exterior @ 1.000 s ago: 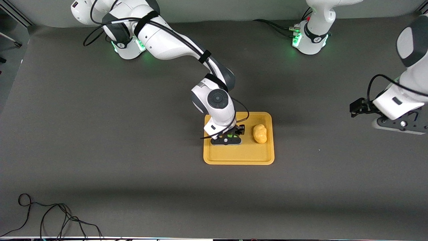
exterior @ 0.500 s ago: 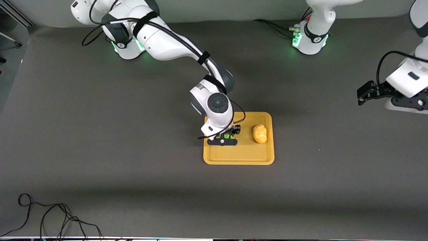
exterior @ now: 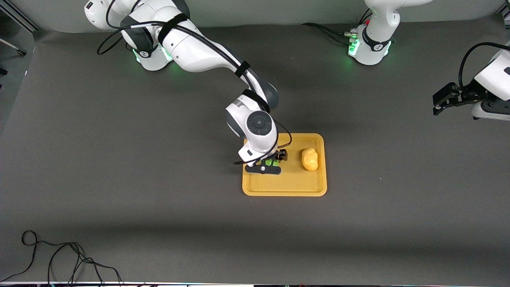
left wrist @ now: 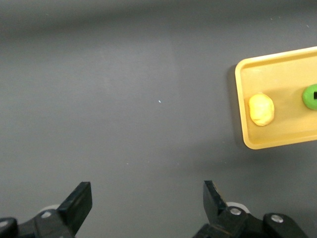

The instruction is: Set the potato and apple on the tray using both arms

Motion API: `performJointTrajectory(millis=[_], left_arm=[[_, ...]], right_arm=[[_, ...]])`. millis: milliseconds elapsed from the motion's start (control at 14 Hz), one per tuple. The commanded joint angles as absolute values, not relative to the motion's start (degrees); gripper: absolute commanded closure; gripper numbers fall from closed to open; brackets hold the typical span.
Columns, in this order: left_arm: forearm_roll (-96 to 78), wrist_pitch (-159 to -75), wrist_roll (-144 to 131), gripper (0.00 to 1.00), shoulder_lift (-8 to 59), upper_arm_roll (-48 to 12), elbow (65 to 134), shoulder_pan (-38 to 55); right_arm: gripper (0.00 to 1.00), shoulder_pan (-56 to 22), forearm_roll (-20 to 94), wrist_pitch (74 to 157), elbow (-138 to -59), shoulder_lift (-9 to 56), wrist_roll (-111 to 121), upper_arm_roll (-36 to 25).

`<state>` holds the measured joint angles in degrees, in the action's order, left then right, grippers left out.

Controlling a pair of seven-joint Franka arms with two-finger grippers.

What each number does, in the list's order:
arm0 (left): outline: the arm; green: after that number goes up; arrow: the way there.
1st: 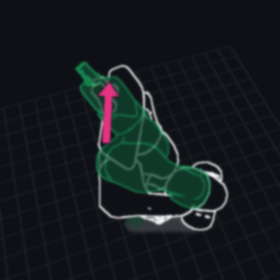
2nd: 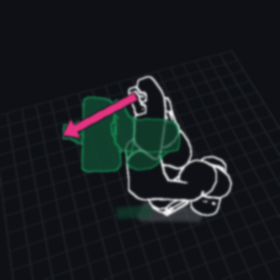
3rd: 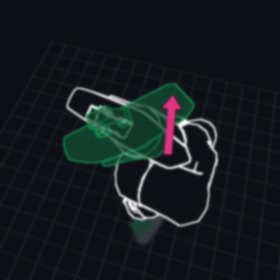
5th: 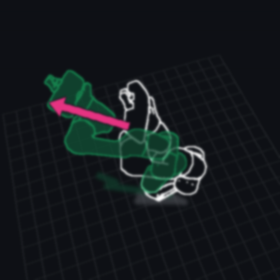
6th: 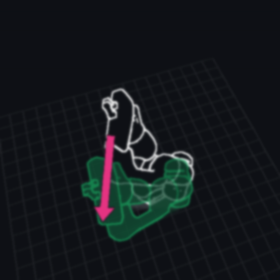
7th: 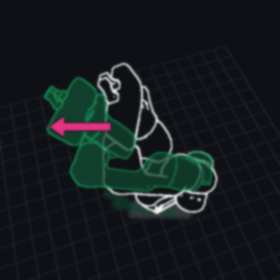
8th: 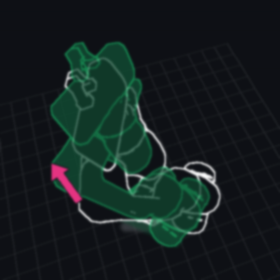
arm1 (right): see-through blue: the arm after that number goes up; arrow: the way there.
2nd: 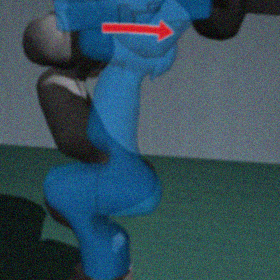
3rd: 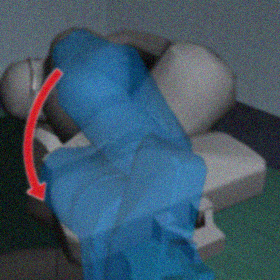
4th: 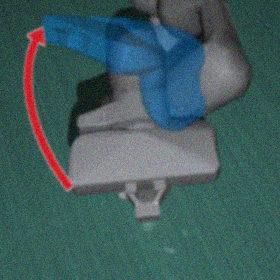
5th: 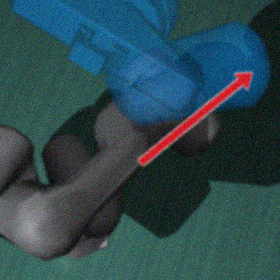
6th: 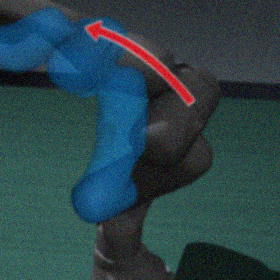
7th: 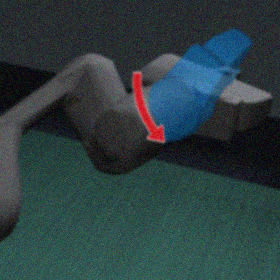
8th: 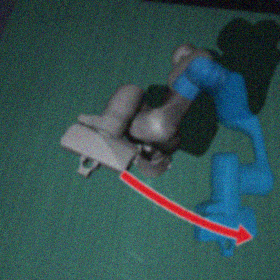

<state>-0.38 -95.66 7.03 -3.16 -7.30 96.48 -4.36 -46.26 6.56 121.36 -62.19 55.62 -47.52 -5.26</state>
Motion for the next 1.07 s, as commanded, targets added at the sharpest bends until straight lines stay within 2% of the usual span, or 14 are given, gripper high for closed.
performJointTrajectory(millis=[0,143,357,429,571,786,1000], left_arm=[[-3.6,-95.3,9.0,0.0,-2.2,-7.3,97.1,-4.7],[-3.4,-95.6,9.0,0.0,-2.1,-7.3,97.8,-4.7],[-2.6,-96.1,8.9,0.0,-2.9,-7.1,98.3,-5.5],[-2.5,-96.0,8.9,0.0,-3.7,-7.1,98.4,-6.7],[-2.4,-95.9,8.6,0.0,-4.4,-7.1,98.5,-6.9],[-1.4,-96.3,8.1,0.0,-4.4,-7.2,98.7,-6.9],[-1.3,-98.5,8.2,0.0,-5.2,-7.3,101.8,-6.9]], right_arm=[[0.0,-44.5,7.6,117.4,-70.5,43.0,-48.0,-6.1],[0.0,-41.9,7.6,117.2,-78.1,33.3,-45.9,-8.7],[0.0,-35.5,7.0,113.3,-86.9,21.3,-37.8,-9.0],[0.0,-33.7,7.0,112.2,-90.2,17.4,-31.0,-10.4],[0.0,-33.3,7.0,108.8,-94.6,10.8,-22.4,-17.2],[0.0,-33.5,3.5,104.2,-96.8,5.5,-8.1,-25.7],[0.0,-33.5,2.6,102.7,-96.2,4.5,2.0,-32.2]])
